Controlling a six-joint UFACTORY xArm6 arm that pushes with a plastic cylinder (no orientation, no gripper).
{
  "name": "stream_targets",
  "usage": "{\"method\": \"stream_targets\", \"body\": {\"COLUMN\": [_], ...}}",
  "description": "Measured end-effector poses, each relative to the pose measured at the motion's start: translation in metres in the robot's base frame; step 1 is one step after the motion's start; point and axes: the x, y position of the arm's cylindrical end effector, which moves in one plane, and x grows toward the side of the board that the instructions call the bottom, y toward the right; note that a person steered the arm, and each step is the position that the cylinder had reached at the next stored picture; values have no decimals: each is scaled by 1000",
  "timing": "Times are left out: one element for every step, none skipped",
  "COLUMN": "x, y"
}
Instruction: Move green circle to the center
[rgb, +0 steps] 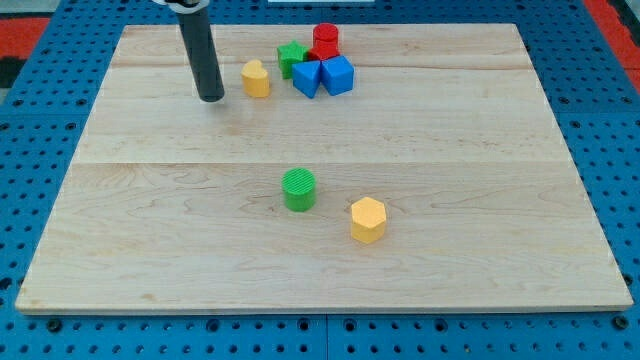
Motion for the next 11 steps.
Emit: {"method": "stream_targets", "body": {"x": [-18, -19, -5, 63, 165, 218, 211, 184, 169, 145, 125], "y": [29, 61, 43, 46, 46, 61, 101, 105, 114, 114, 118]}}
